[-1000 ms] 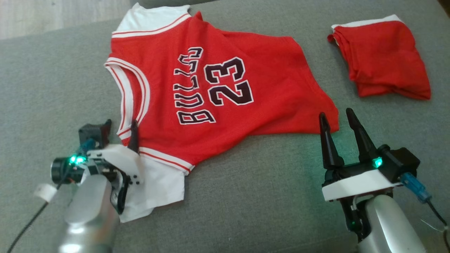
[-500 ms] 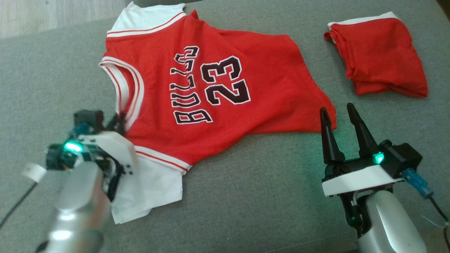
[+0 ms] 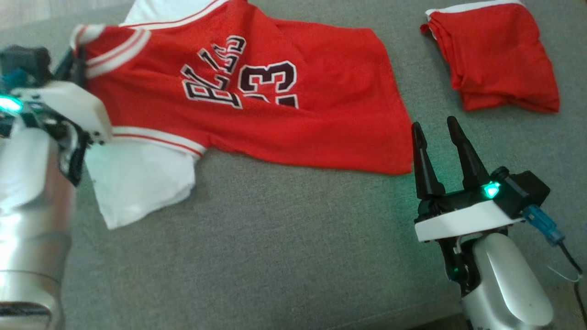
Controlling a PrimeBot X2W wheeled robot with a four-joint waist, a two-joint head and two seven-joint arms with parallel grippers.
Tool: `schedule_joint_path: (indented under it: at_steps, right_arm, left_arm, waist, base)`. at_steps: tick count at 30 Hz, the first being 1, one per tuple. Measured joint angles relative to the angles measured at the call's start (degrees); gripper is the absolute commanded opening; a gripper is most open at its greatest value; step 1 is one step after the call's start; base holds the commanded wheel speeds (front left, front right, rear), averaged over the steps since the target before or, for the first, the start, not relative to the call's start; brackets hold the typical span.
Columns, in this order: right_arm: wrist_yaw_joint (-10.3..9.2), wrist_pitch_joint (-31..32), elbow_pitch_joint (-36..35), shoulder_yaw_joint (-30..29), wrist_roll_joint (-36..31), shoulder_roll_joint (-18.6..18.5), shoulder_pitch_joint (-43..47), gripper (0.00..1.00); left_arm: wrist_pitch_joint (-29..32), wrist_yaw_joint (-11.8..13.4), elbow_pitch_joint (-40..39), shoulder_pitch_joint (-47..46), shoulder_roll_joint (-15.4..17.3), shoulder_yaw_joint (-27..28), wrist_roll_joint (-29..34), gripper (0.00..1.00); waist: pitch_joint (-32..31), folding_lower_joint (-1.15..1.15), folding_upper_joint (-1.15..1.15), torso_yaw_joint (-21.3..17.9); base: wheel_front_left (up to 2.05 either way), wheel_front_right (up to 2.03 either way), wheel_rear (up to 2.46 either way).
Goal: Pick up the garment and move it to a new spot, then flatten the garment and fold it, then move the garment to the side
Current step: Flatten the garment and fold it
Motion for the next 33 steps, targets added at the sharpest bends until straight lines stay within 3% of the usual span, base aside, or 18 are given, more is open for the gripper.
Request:
schedule_joint_path:
  at_steps: [6,7,14,22,28,33]
  right_arm:
    - [0.0,0.0,-0.2,0.3,0.4,0.0,-0.4,1.0]
    - [0.0,0.0,-0.2,0.3,0.4,0.0,-0.4,1.0]
    - [0.0,0.0,-0.2,-0.1,0.3,0.0,-0.5,1.0]
    - [0.0,0.0,0.0,-1.7,-1.8,0.0,-0.5,1.0]
    - [0.0,0.0,0.1,-2.1,-2.3,0.0,0.7,1.0]
    - [0.0,0.0,0.2,-2.9,-2.9,0.0,3.4,1.0]
  left_arm:
    - [-1.3,-0.5,2.1,-4.1,2.0,-0.1,0.0,0.0]
    - [-1.4,-0.5,2.5,-4.7,2.0,-0.2,0.0,0.98]
    - [-7.0,-0.6,5.1,-5.5,1.3,-0.7,-0.6,1.0]
    - [-15.1,-1.0,4.0,-1.0,-2.1,-0.4,-3.5,1.0]
    - [-17.5,-0.9,-3.2,7.1,-4.8,0.4,-5.4,1.0]
    - [-17.7,1.6,-14.7,17.6,-6.8,1.7,-5.0,1.0]
  waist:
    - [1.4,0.0,0.0,-0.6]
    - [1.5,0.0,0.0,-0.6]
    - [0.9,0.0,0.0,1.2]
    - [-2.2,-0.01,0.0,5.0]
    - [-5.7,-0.02,0.0,8.6]
    - [-8.6,-0.02,0.0,11.4]
  base:
    - [0.0,0.0,0.0]
    - [0.0,0.0,0.0]
    - [0.0,0.0,0.0]
    - [0.0,0.0,0.0]
    - [0.0,0.0,0.0]
    - [0.0,0.0,0.0]
